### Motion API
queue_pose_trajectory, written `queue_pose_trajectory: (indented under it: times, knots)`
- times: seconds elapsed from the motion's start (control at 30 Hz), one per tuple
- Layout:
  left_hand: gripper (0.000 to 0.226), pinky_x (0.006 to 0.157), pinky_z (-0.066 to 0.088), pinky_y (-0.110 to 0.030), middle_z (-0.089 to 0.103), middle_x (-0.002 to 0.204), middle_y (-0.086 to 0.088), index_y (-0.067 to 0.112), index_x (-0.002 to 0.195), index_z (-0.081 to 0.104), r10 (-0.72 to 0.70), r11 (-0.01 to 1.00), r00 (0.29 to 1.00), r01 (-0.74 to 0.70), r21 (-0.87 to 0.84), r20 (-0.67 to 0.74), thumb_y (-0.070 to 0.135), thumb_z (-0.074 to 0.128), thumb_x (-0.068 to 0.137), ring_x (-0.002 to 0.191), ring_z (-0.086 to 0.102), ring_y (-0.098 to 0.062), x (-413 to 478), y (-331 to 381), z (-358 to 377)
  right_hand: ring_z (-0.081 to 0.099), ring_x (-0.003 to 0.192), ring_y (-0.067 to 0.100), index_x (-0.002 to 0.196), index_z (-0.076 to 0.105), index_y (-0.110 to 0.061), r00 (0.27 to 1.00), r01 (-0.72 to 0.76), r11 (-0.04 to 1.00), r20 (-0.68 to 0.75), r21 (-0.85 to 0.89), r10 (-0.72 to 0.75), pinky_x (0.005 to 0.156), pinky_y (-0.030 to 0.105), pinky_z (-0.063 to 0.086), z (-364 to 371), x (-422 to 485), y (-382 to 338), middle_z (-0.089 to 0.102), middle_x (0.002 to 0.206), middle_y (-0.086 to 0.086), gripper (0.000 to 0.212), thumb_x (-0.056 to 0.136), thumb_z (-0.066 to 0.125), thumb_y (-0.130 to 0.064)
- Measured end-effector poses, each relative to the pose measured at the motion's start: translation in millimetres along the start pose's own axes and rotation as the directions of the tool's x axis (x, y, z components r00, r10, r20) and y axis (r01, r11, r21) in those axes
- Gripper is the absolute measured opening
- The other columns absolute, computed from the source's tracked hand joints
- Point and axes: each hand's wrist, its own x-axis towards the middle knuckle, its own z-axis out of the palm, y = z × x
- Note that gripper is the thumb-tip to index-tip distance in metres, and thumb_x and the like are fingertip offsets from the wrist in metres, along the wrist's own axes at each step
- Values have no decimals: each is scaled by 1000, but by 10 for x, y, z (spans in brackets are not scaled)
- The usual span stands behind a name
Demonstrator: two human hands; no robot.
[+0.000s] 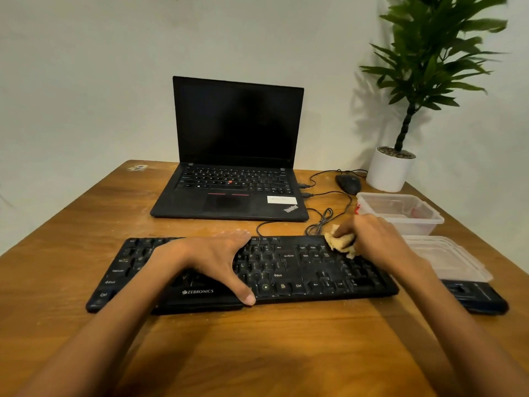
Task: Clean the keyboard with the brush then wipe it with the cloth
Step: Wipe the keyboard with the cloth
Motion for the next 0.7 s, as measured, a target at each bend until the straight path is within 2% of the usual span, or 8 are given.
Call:
queue_pose_trajectory:
  times: [0.07,0.2,0.27,0.43,0.53,0.63,0.7]
  knots:
    - [125,117,9,-33,-1,156,8,26,147,-3,32,999,999,-32,15,-15,65,74,56,142,5,-12,20,71,-12,56,107,15,117,61,-29,998,34,998,-48,58,-31,88,32,48,2,-98,-59,61,122,-3,48,82,56,3]
    - [124,114,-1,-30,-13,155,4,17,146,-10,94,993,995,-91,76,-41,59,72,64,142,-8,-14,111,344,45,48,121,7,120,58,-32,979,202,967,6,158,-206,102,32,40,169,-353,-349,55,129,-14,56,80,51,7]
    - [121,115,4,-30,-5,156,1,15,147,-4,95,992,994,-91,91,-46,56,74,64,142,-2,-15,173,397,51,47,123,6,117,60,-33,980,197,962,-31,188,-194,103,32,38,252,-315,-328,56,127,-17,59,78,49,9]
    - [126,113,-2,-28,-13,155,5,17,147,-9,69,994,998,-67,85,-13,58,75,61,141,-11,-11,197,374,36,53,117,16,121,57,-33,987,145,985,-78,88,-138,92,36,46,198,-68,-267,58,127,-9,53,80,55,2]
    - [126,113,-2,-29,-12,155,5,18,147,-9,68,994,998,-67,83,-15,57,75,62,142,-10,-12,200,386,38,53,117,13,118,60,-28,980,173,971,-126,164,-153,97,33,44,201,-125,-373,58,126,-10,50,80,55,4]
    - [126,113,-2,-29,-13,155,5,18,147,-10,66,995,998,-65,81,-11,57,75,62,142,-11,-12,204,379,25,53,116,11,118,60,-26,969,243,951,-100,191,-227,101,34,42,269,-216,-457,59,125,-8,49,81,55,5]
    - [126,113,-2,-29,-13,155,5,18,147,-10,74,994,997,-73,83,-9,56,75,62,142,-11,-12,214,374,23,55,113,15,122,57,-24,988,154,979,-49,137,-148,94,31,45,244,-100,-345,59,126,-2,48,82,54,4]
